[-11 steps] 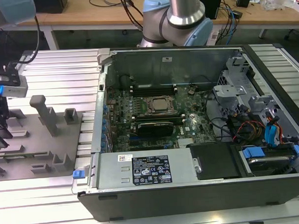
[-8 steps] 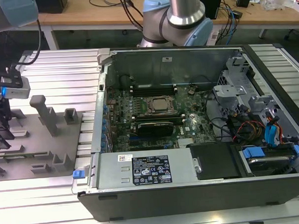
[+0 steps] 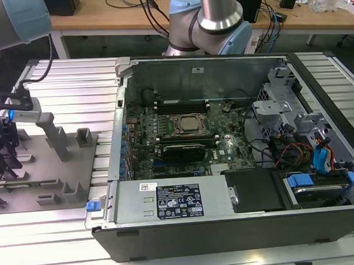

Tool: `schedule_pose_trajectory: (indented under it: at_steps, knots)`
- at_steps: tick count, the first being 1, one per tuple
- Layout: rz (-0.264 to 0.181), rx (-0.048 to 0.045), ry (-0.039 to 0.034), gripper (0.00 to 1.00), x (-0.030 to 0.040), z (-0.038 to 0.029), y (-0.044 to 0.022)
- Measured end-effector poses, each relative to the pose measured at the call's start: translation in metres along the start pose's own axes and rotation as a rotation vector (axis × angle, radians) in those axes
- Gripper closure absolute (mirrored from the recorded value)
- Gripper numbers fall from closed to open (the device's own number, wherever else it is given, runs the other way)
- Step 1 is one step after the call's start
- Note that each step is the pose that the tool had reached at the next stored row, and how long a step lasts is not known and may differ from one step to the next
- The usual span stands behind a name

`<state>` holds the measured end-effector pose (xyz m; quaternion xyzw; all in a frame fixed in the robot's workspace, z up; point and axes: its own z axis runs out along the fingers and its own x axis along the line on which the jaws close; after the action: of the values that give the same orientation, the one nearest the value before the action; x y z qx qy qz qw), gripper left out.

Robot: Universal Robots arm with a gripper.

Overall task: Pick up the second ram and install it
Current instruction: 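Pick up the second ram and move it above second insertion slot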

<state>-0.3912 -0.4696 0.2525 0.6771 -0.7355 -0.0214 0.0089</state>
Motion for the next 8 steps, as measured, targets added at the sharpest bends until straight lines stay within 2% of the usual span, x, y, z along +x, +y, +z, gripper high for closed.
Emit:
schedule_pose_trajectory:
  at_steps: [6,8]
  knots:
    - [-0.001,0.0000,0.0000,0.70,0.0002,0.0107,-0.0005]
    - [-0.026,-0.0004,0.0010,0.70,0.0002,0.0174,-0.0011]
